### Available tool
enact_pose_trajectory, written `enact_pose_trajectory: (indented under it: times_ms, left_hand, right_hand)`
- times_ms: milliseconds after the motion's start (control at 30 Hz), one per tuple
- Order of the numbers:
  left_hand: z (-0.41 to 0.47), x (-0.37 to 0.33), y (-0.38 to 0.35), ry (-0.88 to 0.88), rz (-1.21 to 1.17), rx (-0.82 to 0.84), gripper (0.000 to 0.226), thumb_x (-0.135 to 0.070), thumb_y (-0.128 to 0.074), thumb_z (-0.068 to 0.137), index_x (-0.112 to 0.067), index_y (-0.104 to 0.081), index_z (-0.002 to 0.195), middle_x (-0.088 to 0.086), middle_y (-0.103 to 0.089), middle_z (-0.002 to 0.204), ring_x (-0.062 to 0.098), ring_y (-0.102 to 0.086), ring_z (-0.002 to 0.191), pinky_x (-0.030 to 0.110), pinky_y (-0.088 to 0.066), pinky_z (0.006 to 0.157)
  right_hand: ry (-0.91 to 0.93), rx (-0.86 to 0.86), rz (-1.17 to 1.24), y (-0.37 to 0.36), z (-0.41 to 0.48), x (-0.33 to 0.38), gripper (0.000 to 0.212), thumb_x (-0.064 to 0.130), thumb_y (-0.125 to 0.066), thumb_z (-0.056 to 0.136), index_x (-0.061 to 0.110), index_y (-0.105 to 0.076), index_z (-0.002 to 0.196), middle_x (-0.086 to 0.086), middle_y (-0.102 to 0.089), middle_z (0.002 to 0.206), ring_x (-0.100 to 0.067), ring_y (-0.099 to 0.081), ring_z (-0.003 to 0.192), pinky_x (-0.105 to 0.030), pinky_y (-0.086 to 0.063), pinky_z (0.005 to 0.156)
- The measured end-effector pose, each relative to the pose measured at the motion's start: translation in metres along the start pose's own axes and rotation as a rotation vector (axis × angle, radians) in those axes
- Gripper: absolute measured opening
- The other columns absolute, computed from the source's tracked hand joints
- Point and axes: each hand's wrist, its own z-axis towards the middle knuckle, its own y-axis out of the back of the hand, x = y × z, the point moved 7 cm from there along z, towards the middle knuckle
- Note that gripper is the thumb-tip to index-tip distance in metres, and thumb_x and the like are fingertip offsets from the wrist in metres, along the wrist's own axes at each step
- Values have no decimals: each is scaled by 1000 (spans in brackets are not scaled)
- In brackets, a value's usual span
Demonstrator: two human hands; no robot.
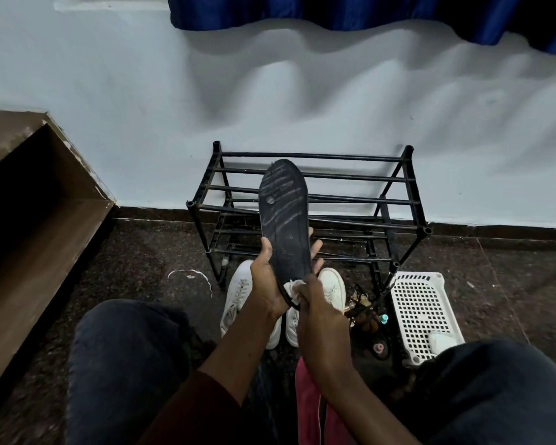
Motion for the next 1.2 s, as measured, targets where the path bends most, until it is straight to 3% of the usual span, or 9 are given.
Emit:
enact_pose_trajectory:
  times_ms: [133,267,333,400,567,767,967,1067,1200]
  left_hand:
    - [-3,6,-6,15,-59,4,71,-63,-23,92,-9,-67,113,16,-67,112,31,-67,100,56,-46,91]
    - [-10,15,-6,121,38,-31,82,-69,-22,88,-7,-66,118,20,-55,131,36,-49,125,47,-46,97]
    - [-15,15,-12,123,52,-30,81,-67,-20,90,-7,-61,124,20,-59,127,32,-59,114,40,-54,86]
    - [-17,14,-15,98,49,-32,79,-64,-19,92,-7,-72,106,17,-69,108,29,-69,94,37,-58,73]
    - [-11,6,-12,64,33,-60,82,-68,-22,88,-5,-49,133,21,-58,127,33,-61,107,44,-48,94]
    - [-7,2,-8,-21,-30,-101,67,-62,-22,93,-10,-57,116,17,-70,105,28,-70,92,46,-38,101]
    - [-18,11,-16,85,52,-75,83,-67,-16,91,-5,-63,119,20,-63,119,33,-61,108,44,-49,92]
    - [-22,11,-19,82,90,-74,74,-62,-16,94,-7,-58,120,17,-69,106,29,-69,91,37,-58,74]
    - [-20,6,-23,66,68,-33,80,-62,-15,94,-6,-71,104,18,-70,101,30,-70,87,37,-59,73]
  right_hand:
    - [22,43,-34,0,4,-8,39,-2,-48,85,22,-40,115,-5,-64,64,-21,-62,50,-24,-43,44]
    - [16,-30,-60,13,35,-10,30,4,-36,94,9,-45,122,-14,-68,87,-35,-65,69,-32,-44,52]
    - [-3,-101,-41,25,47,-7,26,4,-41,93,7,-49,117,-13,-68,89,-36,-64,69,-31,-38,51]
    - [-72,-54,17,27,52,-11,24,4,-42,94,9,-48,117,-12,-68,92,-37,-63,75,-31,-33,54]
    - [-56,-61,0,23,33,-9,35,8,-46,94,10,-47,129,-1,-70,98,-27,-66,78,-28,-38,57]
    - [-15,73,54,12,7,-7,33,3,-43,94,14,-50,124,-5,-69,98,-22,-66,78,-30,-49,61]
    - [29,-15,24,30,43,-2,24,2,-45,92,7,-55,114,-15,-66,81,-33,-63,68,-30,-36,52]
    - [-17,-53,64,34,62,-8,19,3,-46,91,10,-54,106,-13,-67,81,-33,-63,71,-35,-46,56]
    - [-55,-120,139,37,63,-12,21,2,-53,89,14,-58,105,-9,-70,83,-27,-65,72,-41,-53,64]
